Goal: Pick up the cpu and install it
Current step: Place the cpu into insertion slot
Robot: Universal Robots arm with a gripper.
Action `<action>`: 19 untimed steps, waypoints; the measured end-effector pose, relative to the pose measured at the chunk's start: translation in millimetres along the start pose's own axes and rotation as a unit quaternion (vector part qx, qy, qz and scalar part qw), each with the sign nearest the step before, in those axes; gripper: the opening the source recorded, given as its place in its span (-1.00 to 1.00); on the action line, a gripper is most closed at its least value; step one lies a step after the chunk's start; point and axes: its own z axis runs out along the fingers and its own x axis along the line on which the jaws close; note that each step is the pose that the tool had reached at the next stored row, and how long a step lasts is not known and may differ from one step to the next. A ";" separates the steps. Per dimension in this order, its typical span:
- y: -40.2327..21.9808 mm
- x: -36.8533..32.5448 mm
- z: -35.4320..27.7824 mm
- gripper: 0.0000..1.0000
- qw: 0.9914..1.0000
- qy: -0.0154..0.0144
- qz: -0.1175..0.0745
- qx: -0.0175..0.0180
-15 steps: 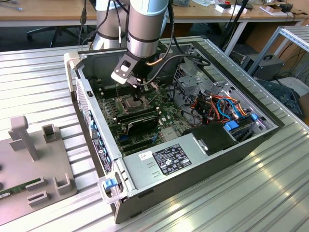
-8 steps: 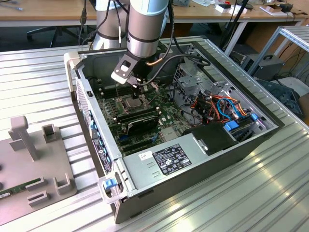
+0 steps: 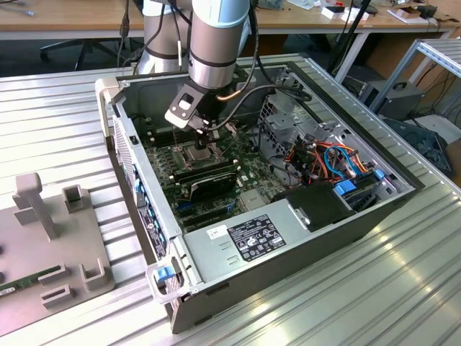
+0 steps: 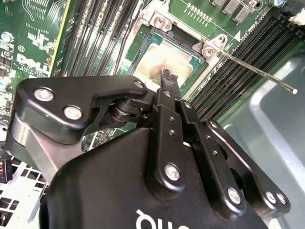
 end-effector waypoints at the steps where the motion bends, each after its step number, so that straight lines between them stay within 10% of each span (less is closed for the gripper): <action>1: -0.1 -0.2 1.3 -0.79 1.000 0.000 0.000 0.000; 19: -2.2 -1.4 9.8 -0.79 1.000 0.000 0.000 0.000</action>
